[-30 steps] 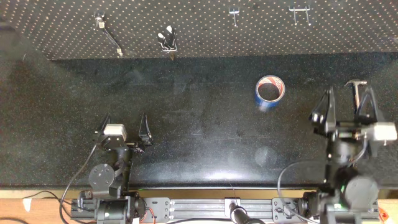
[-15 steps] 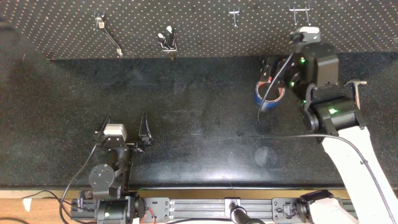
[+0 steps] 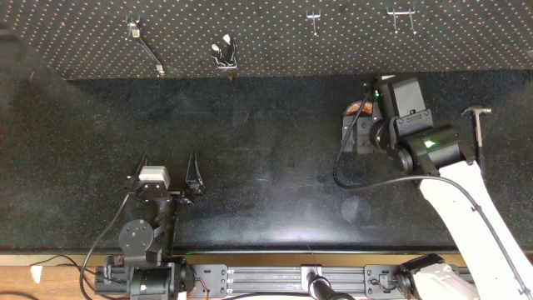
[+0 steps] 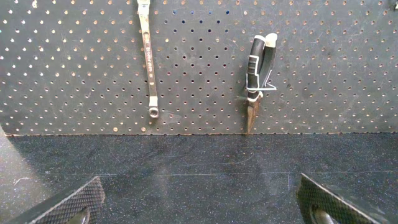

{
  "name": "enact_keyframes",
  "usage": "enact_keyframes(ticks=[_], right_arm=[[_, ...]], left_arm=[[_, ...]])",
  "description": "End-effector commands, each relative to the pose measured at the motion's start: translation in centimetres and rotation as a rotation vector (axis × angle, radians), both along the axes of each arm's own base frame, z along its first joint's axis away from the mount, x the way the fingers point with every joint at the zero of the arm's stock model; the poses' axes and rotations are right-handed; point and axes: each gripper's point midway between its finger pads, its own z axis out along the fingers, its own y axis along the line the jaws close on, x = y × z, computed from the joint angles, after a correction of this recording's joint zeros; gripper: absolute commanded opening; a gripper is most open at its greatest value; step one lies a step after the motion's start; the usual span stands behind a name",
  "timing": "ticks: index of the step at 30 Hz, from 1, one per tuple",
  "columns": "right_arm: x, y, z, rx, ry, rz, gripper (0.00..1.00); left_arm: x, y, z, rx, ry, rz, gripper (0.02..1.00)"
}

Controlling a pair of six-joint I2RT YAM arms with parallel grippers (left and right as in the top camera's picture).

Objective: Place Tools Onto Pegboard

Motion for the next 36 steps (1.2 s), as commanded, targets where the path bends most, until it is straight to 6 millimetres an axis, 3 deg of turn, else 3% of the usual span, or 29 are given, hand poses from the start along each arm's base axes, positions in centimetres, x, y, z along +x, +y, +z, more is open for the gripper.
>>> enact_keyframes(ticks=[1, 4, 10, 15, 23, 31, 34, 36], right_arm=[[1.1, 0.4, -0.9, -0.033, 0.089, -0.009, 0.974], [2.2, 1.8, -2.4, -0.059, 0.145, 0.020, 0.974], [4.2, 2.3, -6.4, -0.125, 0.189, 0.020, 0.974], [5.8, 2.9, -8.0, -0.124, 0.175, 0.028, 0.974], [7.2, 3.4, -9.2, -0.124, 0.148, 0.043, 0.976], [7.1, 3.3, -9.7, -0.128, 0.162, 0.043, 0.982], [7.0, 3.3, -9.7, -0.129, 0.163, 0.043, 0.844], [6.8, 3.0, -9.9, -0.148, 0.175, 0.037, 0.836]], left_arm=[[0.0, 0.0, -0.1, -0.005, -0.001, 0.003, 0.993], [0.0, 0.0, -0.1, -0.005, -0.001, 0.003, 0.996], [0.0, 0.0, -0.1, -0.005, -0.001, 0.003, 0.993], [0.0, 0.0, -0.1, -0.005, -0.001, 0.003, 0.993], [0.0, 0.0, -0.1, -0.005, -0.001, 0.003, 0.993], [0.0, 0.0, -0.1, -0.005, -0.001, 0.003, 0.993], [0.0, 0.0, -0.1, -0.005, -0.001, 0.003, 0.993], [0.0, 0.0, -0.1, -0.005, -0.001, 0.003, 0.993]])
